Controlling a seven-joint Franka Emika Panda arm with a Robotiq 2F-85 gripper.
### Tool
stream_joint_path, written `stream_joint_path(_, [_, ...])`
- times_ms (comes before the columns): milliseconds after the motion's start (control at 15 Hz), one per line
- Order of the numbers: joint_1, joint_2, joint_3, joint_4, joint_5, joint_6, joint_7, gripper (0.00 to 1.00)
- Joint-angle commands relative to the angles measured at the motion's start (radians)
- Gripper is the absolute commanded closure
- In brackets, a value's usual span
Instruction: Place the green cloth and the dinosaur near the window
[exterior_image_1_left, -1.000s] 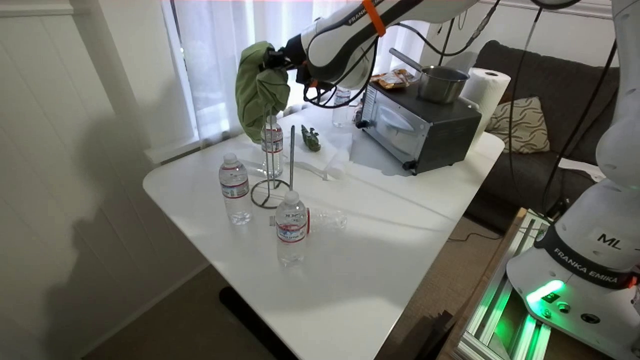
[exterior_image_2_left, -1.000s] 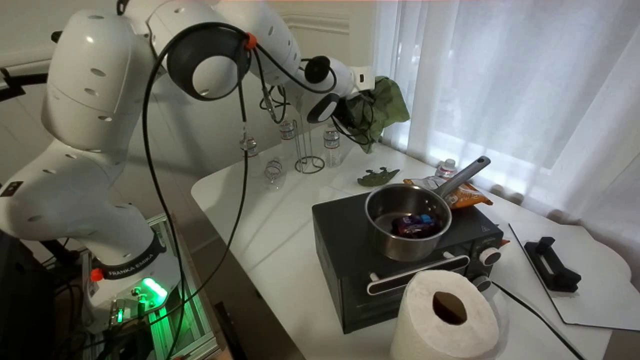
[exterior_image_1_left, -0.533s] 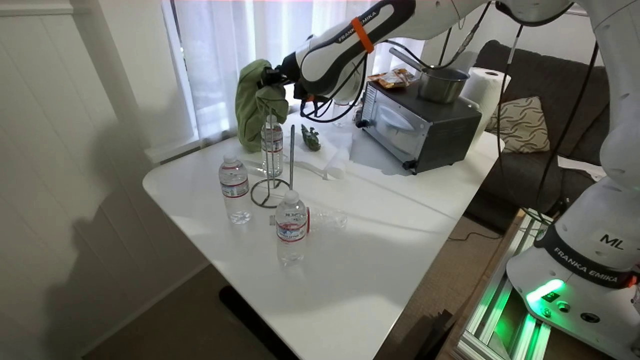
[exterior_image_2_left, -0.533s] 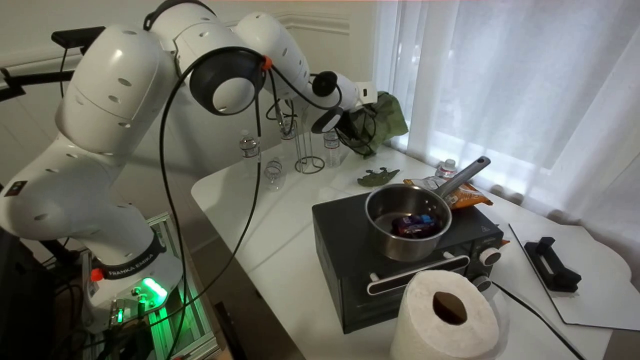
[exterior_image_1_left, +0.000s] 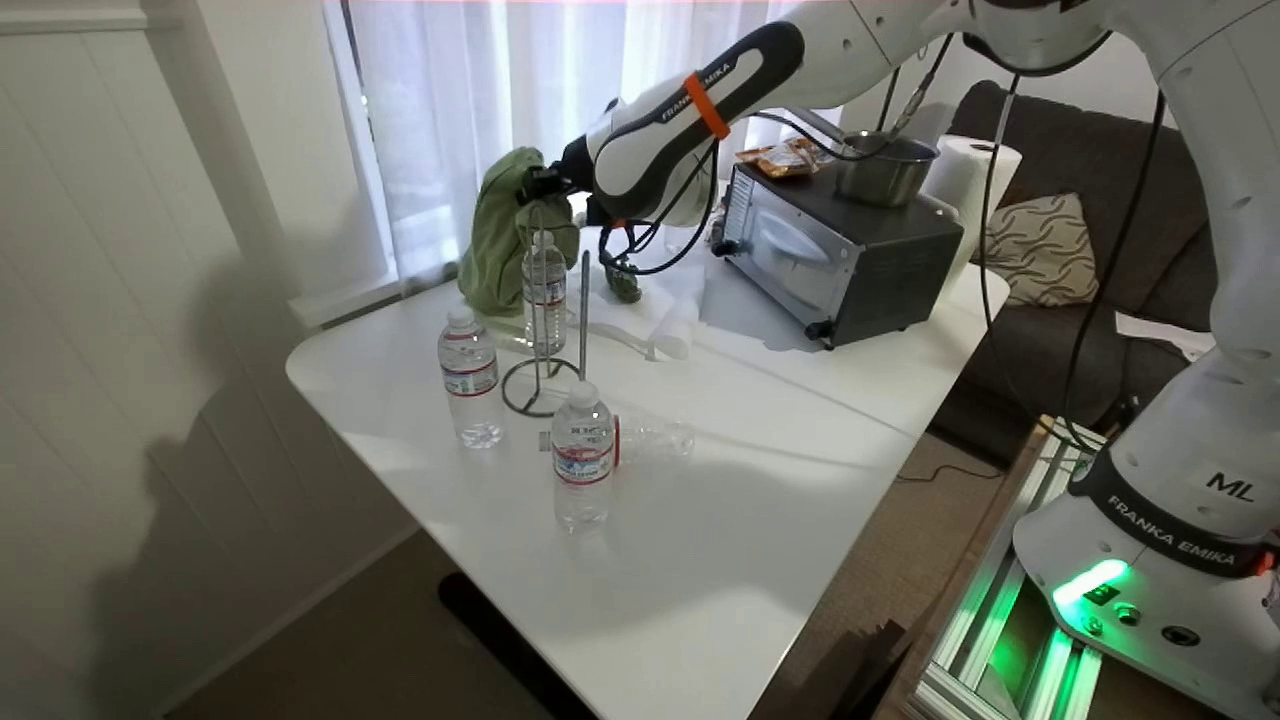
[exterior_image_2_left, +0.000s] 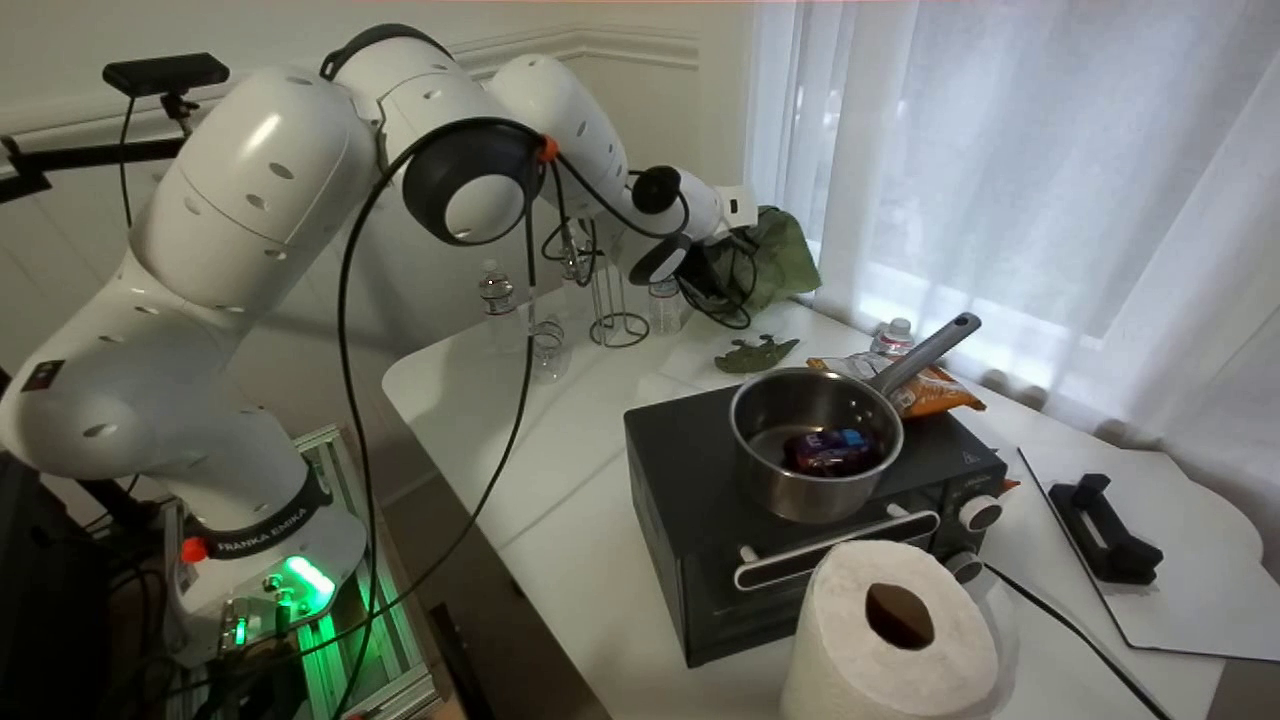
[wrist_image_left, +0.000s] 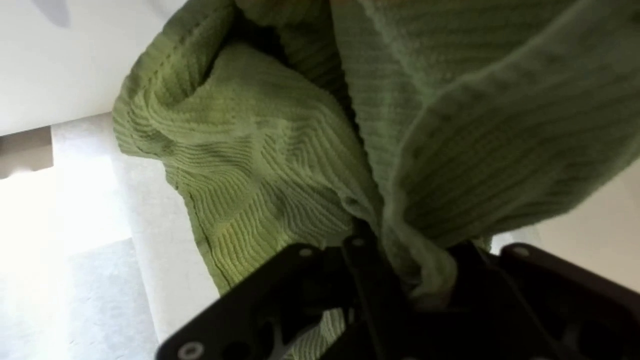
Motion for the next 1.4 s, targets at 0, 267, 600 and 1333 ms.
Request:
stream_joint_path(0, [0.035, -0.016, -0.036, 0.016, 0.016, -0.029, -0.003, 0.43])
stream_joint_path(267, [0.122, -0.125, -0.164, -0.042, 0.012, -0.065, 0.106, 0.15])
stream_joint_path(600, [0.258, -0.286, -0.356, -0.135, 0.078, -0.099, 0.147, 0.00])
stream_joint_path(1333, [0.840, -0.554, -1.126, -0.327, 0.030, -0.669, 0.311, 0.00])
